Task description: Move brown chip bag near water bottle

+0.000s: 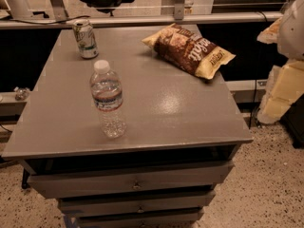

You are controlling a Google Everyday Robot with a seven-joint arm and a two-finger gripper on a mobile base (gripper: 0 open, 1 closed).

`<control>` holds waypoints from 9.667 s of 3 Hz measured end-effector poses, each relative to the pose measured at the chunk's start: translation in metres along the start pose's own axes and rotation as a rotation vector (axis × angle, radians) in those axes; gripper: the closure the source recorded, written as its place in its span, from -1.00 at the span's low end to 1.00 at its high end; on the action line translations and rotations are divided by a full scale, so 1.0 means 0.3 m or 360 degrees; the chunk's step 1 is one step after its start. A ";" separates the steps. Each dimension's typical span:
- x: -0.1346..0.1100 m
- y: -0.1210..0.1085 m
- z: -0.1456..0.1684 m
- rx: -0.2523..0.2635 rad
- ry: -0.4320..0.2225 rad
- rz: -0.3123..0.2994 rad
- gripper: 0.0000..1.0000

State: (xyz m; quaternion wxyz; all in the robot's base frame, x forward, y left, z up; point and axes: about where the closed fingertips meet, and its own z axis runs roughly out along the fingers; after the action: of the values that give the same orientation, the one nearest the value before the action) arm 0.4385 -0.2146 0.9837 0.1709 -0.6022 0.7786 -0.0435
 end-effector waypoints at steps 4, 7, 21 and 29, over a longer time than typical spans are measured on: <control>-0.123 -0.269 0.263 0.0104 -0.0420 -0.0019 -1.00; -0.152 -0.699 0.600 0.0252 -0.0649 0.0434 -1.00; -0.294 -0.763 0.743 0.0056 -0.0752 0.0761 -0.28; -0.308 -0.700 0.643 0.0100 -0.0760 0.0710 -0.66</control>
Offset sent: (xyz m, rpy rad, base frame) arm 0.0444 0.0098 -0.0274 0.1395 -0.0597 0.0653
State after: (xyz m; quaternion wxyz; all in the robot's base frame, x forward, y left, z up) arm 0.7137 -0.1569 0.8800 0.3725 -0.4045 0.8275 0.1135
